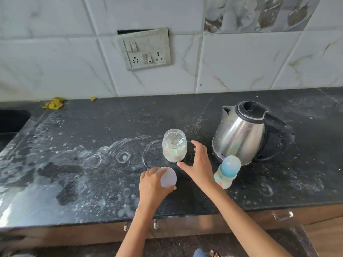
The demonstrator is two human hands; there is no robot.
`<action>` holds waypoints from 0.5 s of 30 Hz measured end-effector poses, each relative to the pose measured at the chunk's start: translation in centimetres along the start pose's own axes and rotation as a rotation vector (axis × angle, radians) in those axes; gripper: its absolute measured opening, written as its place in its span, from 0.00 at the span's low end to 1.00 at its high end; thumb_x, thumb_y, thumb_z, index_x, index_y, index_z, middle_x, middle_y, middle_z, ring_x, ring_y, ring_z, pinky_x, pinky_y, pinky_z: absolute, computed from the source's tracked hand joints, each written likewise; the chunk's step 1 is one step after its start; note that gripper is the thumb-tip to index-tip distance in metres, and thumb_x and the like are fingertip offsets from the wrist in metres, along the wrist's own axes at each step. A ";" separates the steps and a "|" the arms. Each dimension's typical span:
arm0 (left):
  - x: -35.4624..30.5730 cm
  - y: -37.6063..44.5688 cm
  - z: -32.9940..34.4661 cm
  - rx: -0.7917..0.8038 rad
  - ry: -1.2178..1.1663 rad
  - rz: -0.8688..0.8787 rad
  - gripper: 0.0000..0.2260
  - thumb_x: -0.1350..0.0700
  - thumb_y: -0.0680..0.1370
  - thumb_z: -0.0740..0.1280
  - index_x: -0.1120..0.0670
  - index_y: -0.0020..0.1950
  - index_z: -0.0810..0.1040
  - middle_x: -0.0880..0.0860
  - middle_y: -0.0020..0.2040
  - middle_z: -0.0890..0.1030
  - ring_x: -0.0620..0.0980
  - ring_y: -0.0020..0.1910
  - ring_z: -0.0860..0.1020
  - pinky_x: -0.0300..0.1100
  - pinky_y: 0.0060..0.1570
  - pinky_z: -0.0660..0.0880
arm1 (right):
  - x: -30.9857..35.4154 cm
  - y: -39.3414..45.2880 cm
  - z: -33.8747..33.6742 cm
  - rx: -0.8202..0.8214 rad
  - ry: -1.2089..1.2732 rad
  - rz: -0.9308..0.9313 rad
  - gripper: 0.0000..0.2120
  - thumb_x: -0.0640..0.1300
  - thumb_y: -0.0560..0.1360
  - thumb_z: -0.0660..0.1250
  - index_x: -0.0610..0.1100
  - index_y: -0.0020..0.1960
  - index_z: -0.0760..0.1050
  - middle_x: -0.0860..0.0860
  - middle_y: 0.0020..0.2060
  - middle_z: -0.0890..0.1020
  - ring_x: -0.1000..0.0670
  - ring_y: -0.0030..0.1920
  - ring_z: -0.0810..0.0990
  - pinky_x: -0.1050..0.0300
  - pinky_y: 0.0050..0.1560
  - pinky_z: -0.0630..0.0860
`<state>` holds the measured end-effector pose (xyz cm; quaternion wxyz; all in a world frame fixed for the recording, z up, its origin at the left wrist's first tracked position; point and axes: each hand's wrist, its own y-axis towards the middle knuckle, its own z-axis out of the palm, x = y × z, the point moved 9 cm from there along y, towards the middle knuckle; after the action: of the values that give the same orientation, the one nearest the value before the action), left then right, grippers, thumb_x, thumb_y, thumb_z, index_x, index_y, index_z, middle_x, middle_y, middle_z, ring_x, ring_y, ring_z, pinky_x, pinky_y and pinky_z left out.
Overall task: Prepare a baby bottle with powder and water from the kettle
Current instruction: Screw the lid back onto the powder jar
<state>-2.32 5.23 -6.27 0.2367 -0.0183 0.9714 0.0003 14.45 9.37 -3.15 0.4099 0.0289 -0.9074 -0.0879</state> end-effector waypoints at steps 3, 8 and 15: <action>0.1 0.0 -2.6 -0.123 -0.089 -0.021 0.26 0.46 0.61 0.78 0.49 0.58 0.80 0.50 0.54 0.82 0.55 0.51 0.78 0.44 0.56 0.68 | -0.6 1.7 1.7 0.117 0.117 0.066 0.46 0.50 0.66 0.79 0.43 0.75 0.57 0.47 0.73 0.66 0.49 0.71 0.67 0.61 0.63 0.66; 0.0 0.7 -8.5 -0.253 -0.333 0.028 0.22 0.50 0.62 0.79 0.47 0.55 0.80 0.45 0.53 0.79 0.49 0.49 0.77 0.36 0.44 0.69 | -0.4 4.1 3.0 0.171 0.237 0.102 0.52 0.51 0.62 0.82 0.42 0.76 0.56 0.45 0.72 0.69 0.47 0.72 0.68 0.61 0.64 0.65; -2.4 3.0 -10.7 -0.253 -0.465 0.119 0.24 0.46 0.63 0.79 0.45 0.56 0.79 0.40 0.55 0.77 0.41 0.52 0.75 0.28 0.44 0.69 | 0.2 4.9 3.4 0.132 0.258 0.058 0.36 0.50 0.59 0.83 0.56 0.61 0.69 0.61 0.53 0.79 0.60 0.53 0.79 0.67 0.51 0.72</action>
<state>-5.22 8.24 4.31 0.4487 0.0101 0.8826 0.1398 11.87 14.65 -4.27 0.5226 0.0407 -0.8516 -0.0115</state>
